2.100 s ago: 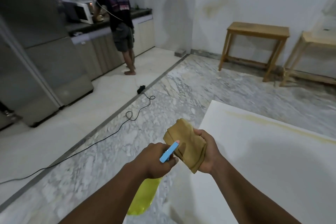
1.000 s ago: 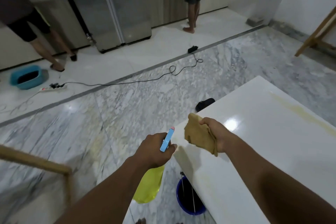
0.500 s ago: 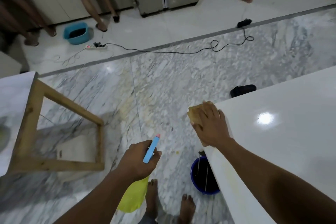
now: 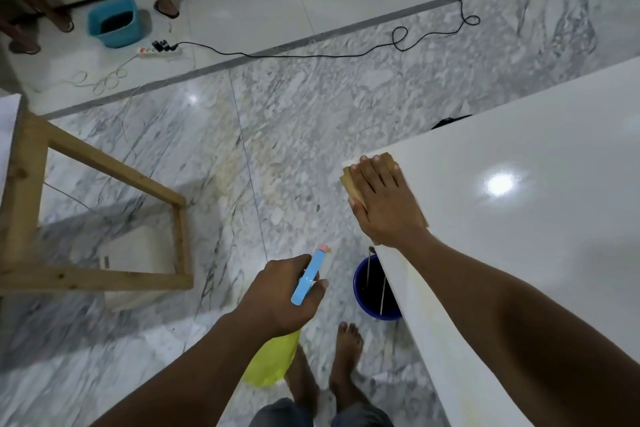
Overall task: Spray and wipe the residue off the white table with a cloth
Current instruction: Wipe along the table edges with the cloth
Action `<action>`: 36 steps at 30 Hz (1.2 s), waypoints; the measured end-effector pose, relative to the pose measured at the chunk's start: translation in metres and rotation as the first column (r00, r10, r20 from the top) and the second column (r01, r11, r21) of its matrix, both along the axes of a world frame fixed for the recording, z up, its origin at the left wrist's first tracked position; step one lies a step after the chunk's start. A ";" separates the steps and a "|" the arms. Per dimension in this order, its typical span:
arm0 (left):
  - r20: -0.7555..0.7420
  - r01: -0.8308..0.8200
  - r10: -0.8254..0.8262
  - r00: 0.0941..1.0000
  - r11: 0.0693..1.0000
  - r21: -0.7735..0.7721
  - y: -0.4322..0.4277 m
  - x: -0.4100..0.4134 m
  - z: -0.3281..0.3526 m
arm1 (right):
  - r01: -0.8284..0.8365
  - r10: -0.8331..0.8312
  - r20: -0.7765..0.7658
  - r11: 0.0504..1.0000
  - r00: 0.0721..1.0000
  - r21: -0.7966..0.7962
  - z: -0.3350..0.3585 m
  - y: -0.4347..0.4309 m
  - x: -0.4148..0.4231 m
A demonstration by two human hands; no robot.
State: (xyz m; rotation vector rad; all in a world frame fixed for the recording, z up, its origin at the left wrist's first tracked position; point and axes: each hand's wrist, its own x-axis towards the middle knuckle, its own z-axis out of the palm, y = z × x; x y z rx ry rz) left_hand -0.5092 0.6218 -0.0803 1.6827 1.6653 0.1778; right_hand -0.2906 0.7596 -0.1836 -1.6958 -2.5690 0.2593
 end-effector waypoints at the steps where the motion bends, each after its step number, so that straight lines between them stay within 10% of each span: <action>1: 0.006 0.007 -0.007 1.000 1.000 0.002 -0.003 0.004 0.000 | 0.001 -0.001 0.003 1.000 1.000 0.006 -0.001 -0.008 0.003; 36: -0.019 0.210 -0.209 0.978 0.978 0.022 -0.318 0.097 0.007 | 0.144 -0.145 0.052 0.989 0.988 0.015 -0.003 -0.403 0.147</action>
